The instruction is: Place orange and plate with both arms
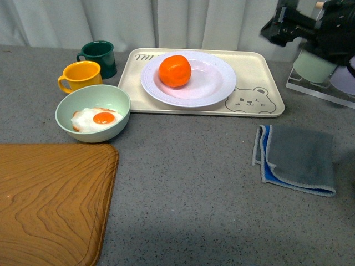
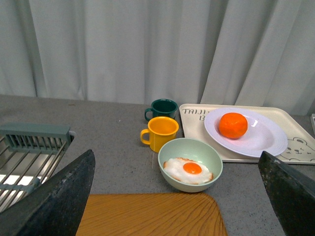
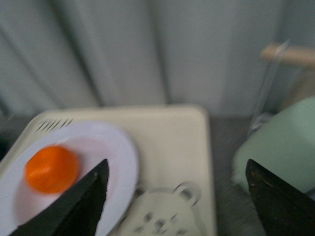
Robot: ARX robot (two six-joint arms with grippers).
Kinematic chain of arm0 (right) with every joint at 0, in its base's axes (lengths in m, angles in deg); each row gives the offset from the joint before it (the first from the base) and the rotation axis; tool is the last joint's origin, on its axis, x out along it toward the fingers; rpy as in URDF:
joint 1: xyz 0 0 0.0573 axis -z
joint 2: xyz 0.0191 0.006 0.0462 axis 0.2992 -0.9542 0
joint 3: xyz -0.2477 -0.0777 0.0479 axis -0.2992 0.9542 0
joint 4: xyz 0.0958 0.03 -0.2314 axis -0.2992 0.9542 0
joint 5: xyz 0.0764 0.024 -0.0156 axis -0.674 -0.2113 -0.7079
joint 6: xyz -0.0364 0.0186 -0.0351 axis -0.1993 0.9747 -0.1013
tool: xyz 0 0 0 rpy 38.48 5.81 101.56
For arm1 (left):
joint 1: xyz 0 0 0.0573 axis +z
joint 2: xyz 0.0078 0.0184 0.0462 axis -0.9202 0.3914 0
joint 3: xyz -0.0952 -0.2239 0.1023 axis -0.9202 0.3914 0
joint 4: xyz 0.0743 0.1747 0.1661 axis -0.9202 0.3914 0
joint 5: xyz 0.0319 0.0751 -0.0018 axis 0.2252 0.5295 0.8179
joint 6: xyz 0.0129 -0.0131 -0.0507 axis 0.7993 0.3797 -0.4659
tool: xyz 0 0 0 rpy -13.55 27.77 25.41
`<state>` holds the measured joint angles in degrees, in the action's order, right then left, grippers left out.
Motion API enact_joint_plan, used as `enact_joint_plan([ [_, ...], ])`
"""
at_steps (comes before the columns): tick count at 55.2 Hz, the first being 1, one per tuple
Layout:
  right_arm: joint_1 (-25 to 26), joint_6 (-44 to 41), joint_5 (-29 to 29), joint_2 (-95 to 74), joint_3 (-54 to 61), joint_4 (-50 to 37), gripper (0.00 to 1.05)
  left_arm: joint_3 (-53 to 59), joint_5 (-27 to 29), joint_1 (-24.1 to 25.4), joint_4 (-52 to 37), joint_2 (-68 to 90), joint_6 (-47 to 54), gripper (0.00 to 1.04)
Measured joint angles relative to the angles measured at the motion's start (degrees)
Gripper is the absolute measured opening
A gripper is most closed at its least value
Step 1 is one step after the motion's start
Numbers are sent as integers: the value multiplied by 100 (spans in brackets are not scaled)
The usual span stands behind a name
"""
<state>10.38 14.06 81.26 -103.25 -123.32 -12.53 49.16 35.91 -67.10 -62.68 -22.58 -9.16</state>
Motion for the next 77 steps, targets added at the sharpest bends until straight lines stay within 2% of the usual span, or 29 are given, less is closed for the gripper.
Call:
enact_joint_plan([
  [3,17,-361,566,254,691,-1143,68,0,9,0,0,0,0,98],
  [6,70,-498,627,511,1172,-1681,59,0,7,0,0,0,0,98],
  [10,166,-649,601,1147,1829,-1812,43,0,4,0,0,0,0,98],
  [21,282,-732,490,2015,2767,-1945,10,0,4,0,0,0,0,98],
  [23,299,-752,457,2188,3001,-1945,2,0,4,0,0,0,0,98],
  [31,363,-774,380,2789,3569,-1930,1,0,4,0,0,0,0,98],
  [34,549,-776,109,3115,3816,-1867,1,0,2,0,0,0,0,98],
  [39,695,-774,96,3600,4159,-1705,1,0,7,0,0,0,0,98],
  [77,697,-774,61,6712,5213,356,1,0,4,0,0,0,0,98],
])
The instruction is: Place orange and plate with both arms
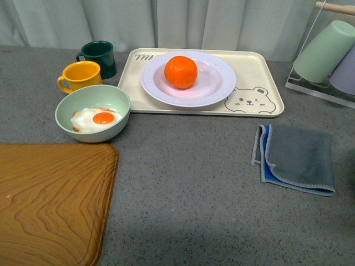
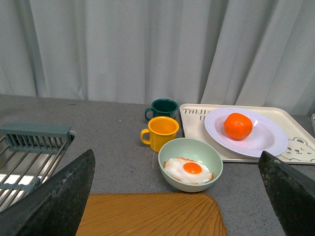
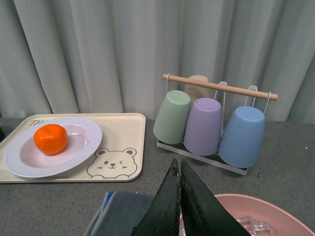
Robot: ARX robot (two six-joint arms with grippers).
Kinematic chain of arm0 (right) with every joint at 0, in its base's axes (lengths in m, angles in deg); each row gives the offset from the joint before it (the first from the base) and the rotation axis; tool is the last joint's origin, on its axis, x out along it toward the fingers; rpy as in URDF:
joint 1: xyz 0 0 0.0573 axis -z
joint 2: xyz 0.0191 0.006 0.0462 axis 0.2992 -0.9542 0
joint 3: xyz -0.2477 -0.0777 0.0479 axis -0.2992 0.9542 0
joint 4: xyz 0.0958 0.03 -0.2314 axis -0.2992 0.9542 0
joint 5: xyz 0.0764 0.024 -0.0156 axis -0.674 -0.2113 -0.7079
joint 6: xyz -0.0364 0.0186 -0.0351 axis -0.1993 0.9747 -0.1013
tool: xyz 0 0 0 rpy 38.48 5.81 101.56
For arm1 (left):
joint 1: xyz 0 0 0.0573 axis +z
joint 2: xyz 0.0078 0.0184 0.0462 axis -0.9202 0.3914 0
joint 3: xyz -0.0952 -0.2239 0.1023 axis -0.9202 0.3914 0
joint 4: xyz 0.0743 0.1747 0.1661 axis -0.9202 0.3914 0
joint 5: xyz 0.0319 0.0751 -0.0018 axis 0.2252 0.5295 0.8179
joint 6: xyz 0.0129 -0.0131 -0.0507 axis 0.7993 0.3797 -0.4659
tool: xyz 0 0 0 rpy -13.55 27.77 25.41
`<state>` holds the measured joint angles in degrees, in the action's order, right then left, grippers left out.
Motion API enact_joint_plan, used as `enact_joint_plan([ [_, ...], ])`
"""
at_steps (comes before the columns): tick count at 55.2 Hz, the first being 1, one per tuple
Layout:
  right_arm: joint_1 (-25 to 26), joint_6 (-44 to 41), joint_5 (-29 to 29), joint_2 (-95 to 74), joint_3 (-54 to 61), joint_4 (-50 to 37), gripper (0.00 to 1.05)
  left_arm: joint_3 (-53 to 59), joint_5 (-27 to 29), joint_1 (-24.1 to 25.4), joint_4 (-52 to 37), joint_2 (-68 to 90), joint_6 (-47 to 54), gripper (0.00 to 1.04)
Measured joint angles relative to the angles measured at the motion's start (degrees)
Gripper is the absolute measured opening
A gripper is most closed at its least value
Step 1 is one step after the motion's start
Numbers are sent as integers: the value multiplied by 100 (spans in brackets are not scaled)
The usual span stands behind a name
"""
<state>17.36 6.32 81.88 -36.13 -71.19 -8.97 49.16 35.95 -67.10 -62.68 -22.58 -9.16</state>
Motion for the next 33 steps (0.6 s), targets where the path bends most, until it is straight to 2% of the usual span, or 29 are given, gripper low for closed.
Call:
enact_joint_plan([
  [33,0,0,-2,2153,105,1937,1,0,0,0,0,0,0,98],
])
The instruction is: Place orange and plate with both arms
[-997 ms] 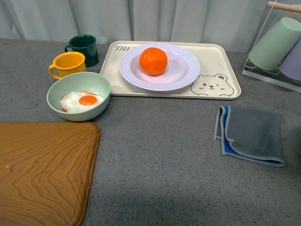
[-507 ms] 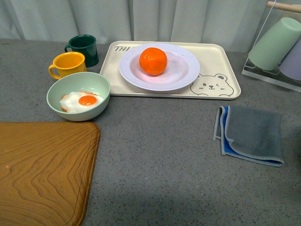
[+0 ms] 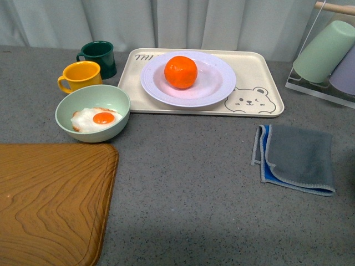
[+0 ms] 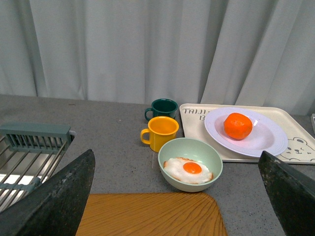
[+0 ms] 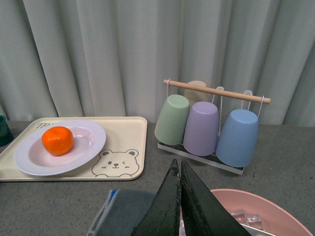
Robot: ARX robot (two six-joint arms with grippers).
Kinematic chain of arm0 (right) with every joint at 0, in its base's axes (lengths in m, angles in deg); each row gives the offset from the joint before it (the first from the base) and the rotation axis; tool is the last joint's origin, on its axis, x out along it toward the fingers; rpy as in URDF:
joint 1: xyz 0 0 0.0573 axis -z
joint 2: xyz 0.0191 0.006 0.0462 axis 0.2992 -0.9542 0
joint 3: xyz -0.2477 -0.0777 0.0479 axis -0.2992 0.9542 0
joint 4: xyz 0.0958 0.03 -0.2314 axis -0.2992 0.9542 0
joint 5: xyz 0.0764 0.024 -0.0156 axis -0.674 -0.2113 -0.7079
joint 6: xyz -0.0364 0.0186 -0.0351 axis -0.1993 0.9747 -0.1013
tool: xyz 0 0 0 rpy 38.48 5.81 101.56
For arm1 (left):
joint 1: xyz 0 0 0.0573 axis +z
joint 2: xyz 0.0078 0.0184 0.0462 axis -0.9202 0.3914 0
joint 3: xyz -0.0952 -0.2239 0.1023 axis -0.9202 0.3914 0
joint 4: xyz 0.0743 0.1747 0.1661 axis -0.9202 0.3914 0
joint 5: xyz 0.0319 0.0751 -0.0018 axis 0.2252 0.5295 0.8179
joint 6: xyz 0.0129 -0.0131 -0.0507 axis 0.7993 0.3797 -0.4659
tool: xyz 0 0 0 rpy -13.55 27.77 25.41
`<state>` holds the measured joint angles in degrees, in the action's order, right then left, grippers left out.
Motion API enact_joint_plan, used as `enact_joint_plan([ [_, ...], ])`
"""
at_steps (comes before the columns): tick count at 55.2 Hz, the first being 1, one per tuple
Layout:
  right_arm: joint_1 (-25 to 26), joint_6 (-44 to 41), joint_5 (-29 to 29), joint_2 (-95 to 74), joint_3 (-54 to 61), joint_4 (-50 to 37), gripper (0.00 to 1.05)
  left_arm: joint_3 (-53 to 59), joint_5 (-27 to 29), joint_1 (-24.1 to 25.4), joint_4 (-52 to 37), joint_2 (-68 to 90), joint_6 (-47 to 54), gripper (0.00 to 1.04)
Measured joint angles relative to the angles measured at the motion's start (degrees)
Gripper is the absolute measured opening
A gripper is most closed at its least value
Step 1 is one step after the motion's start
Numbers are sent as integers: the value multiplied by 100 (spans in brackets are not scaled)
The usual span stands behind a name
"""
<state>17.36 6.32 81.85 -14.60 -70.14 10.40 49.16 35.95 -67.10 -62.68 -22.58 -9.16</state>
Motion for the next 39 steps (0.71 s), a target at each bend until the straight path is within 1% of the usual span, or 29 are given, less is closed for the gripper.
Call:
enact_joint_plan([
  [11,0,0,-2,697,0,671,1,0,0,0,0,0,0,98],
  [35,0,0,-4,1502,0,1471,1,0,0,0,0,0,0,98],
  [39,0,0,-7,1956,-4,2081,1,0,0,0,0,0,0,98],
])
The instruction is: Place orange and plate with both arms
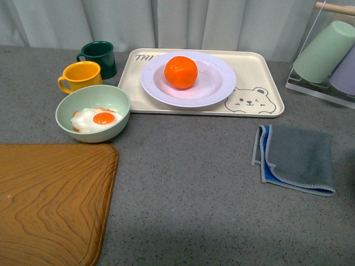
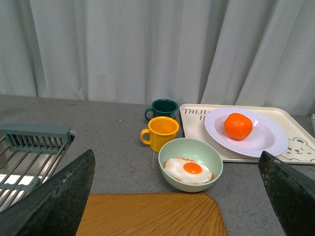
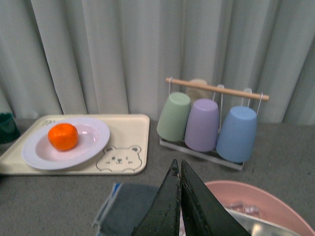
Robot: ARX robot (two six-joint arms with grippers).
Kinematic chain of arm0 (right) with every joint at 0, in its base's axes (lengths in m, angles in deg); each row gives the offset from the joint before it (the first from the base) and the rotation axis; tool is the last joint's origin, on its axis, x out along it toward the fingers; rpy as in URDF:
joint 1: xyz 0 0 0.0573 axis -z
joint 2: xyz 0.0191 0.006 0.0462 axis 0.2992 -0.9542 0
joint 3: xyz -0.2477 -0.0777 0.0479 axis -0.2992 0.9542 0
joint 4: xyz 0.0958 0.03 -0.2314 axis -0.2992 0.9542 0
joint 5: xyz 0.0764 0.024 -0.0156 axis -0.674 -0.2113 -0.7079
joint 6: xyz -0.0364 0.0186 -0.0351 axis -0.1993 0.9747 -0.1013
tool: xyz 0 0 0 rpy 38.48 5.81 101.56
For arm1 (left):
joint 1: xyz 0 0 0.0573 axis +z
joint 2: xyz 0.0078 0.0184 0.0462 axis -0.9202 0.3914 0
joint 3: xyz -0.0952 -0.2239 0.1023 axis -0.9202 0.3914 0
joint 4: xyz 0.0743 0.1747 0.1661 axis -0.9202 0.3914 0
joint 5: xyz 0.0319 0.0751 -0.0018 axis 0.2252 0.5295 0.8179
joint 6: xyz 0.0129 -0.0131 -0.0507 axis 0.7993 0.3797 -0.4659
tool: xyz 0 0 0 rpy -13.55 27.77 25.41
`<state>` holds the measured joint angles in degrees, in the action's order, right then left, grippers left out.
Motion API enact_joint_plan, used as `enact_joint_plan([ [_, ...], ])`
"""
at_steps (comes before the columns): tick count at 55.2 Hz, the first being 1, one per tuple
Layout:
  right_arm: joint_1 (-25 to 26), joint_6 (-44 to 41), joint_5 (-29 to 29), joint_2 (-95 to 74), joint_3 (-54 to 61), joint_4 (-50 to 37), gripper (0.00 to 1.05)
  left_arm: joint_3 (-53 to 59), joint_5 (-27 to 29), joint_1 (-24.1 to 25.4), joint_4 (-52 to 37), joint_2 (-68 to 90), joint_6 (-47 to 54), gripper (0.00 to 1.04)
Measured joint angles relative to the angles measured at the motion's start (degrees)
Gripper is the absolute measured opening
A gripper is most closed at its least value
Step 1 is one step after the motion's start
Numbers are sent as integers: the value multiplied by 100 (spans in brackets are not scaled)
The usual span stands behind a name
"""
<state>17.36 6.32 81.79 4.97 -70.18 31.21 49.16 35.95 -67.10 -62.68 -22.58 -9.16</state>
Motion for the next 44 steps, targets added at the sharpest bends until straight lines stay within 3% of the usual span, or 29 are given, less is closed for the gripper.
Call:
enact_joint_plan([
  [3,0,-2,-11,328,2,361,1,0,7,0,0,0,0,98],
  [16,2,-4,-11,520,0,404,1,0,0,0,2,-2,0,98],
  [44,0,-9,-11,525,2,407,87,0,0,0,2,-2,0,98],
])
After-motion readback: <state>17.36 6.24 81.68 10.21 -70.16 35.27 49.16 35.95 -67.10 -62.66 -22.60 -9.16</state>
